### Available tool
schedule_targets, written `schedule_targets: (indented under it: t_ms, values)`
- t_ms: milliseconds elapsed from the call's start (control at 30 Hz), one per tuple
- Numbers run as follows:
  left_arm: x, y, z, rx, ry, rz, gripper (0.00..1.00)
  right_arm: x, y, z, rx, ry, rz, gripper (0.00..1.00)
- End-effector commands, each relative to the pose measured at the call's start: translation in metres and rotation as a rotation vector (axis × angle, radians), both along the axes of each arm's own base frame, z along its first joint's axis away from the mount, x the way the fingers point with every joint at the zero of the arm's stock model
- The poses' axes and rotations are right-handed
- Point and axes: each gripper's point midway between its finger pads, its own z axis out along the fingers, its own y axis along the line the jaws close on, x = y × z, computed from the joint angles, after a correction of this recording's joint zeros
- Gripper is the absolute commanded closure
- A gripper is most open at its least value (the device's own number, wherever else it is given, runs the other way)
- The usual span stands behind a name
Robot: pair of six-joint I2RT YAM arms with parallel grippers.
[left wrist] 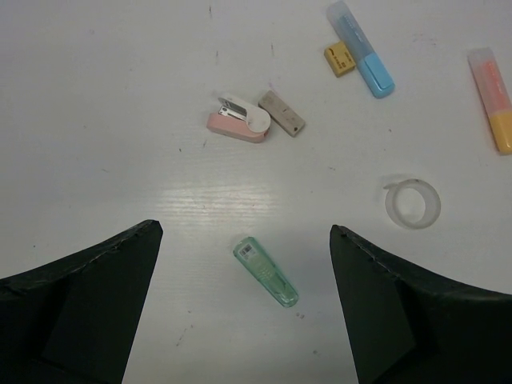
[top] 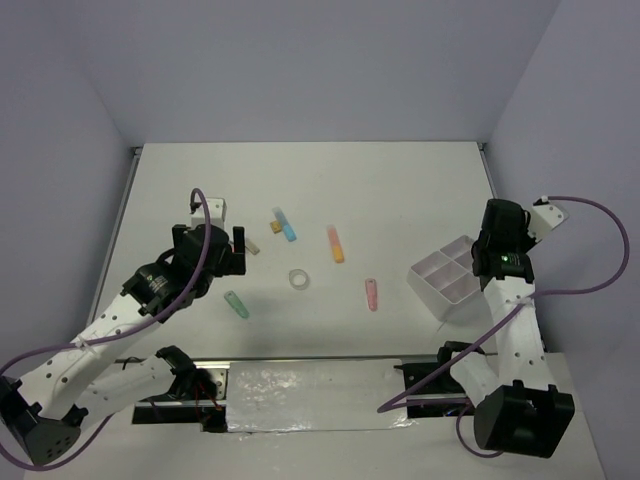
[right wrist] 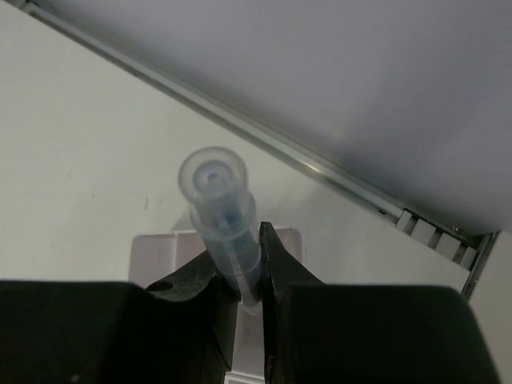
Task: Sort the stationery into containers
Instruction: Place the pen in the storage box.
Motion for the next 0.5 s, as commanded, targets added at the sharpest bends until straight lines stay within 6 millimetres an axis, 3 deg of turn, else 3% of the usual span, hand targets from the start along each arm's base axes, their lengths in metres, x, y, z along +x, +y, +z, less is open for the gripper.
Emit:
schedule_targets:
  t_ms: [0,200,467]
  values:
    - [0.002,0.002,0.013,-0.027,-0.038,0.026,0.01,0.002,0.001,-0.004,0.026,-0.064,0.008,1.00]
    - [0.002,0.000,0.012,-0.028,-0.034,0.015,0.01,0.000,0.004,-0.019,0.039,-0.046,0.019,0.99]
    - [0.001,-0.002,0.013,-0.032,-0.036,0.005,0.01,-0.011,0.002,-0.021,0.035,-0.025,-0.015,0.96]
